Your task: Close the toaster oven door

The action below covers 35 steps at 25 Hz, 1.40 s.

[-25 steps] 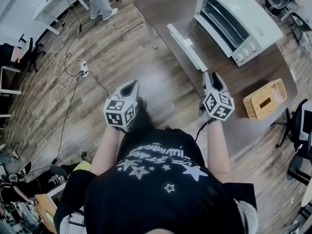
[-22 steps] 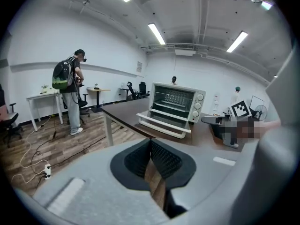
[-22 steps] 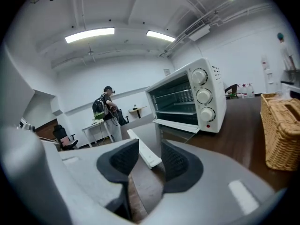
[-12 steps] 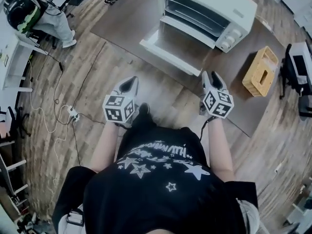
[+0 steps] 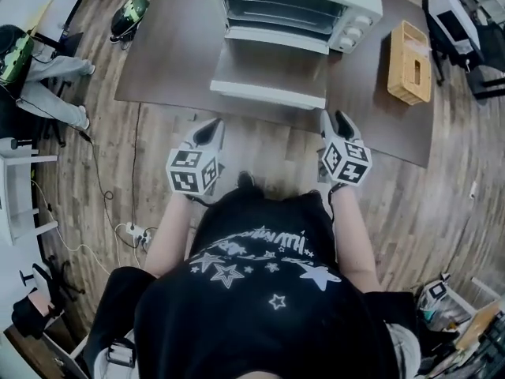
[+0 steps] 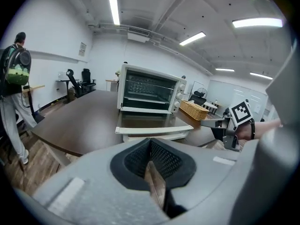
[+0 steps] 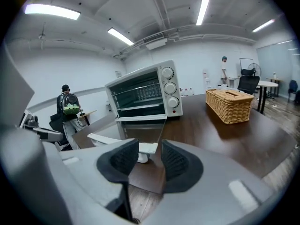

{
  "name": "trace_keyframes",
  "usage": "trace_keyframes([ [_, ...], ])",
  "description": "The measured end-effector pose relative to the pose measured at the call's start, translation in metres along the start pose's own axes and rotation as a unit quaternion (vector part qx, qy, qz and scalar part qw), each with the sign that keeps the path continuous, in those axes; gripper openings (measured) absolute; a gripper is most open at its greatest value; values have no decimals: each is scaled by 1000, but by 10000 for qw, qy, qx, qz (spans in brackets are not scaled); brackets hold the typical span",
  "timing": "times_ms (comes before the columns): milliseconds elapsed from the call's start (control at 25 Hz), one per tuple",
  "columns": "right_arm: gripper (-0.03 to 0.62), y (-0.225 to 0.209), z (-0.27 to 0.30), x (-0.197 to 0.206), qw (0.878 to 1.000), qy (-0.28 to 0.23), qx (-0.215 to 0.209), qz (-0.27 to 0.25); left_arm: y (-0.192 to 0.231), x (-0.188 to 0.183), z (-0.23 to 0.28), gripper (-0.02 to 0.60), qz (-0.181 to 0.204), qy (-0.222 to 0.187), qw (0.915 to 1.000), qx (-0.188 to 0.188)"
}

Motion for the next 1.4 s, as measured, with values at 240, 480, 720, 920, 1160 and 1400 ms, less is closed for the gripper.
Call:
trace_keyframes([
  [240, 155, 22, 1, 23, 9993, 160, 342, 34, 23, 4, 17, 11, 169, 224, 9984, 484],
  [480, 155, 32, 17, 40, 9980, 255, 557, 139, 39, 13, 27, 11, 239, 418, 9963, 715],
  [720, 155, 35, 41, 46, 9974, 331, 622, 151, 55, 22, 30, 11, 219, 542, 9957, 718],
  [920, 155, 35, 60, 44, 9967, 320, 746, 47, 62, 26, 32, 11, 260, 608, 9951, 740],
  [1160, 94, 35, 71, 42, 9932, 394, 1090, -65, 73, 27, 29, 11, 168, 625, 9955, 689],
  [1400, 77, 38, 69, 34, 9915, 456, 1219, -83, 83, 22, 27, 11, 88, 543, 9965, 625],
])
Point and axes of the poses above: the fingertips, and each gripper's own axes: z forward along the fingers, y to its left, x out of its underside, the point moved 10 cm from there along -z, backward along the fingers, and after that the axes turned 3 degrees about -y, right-handed, at the moved point
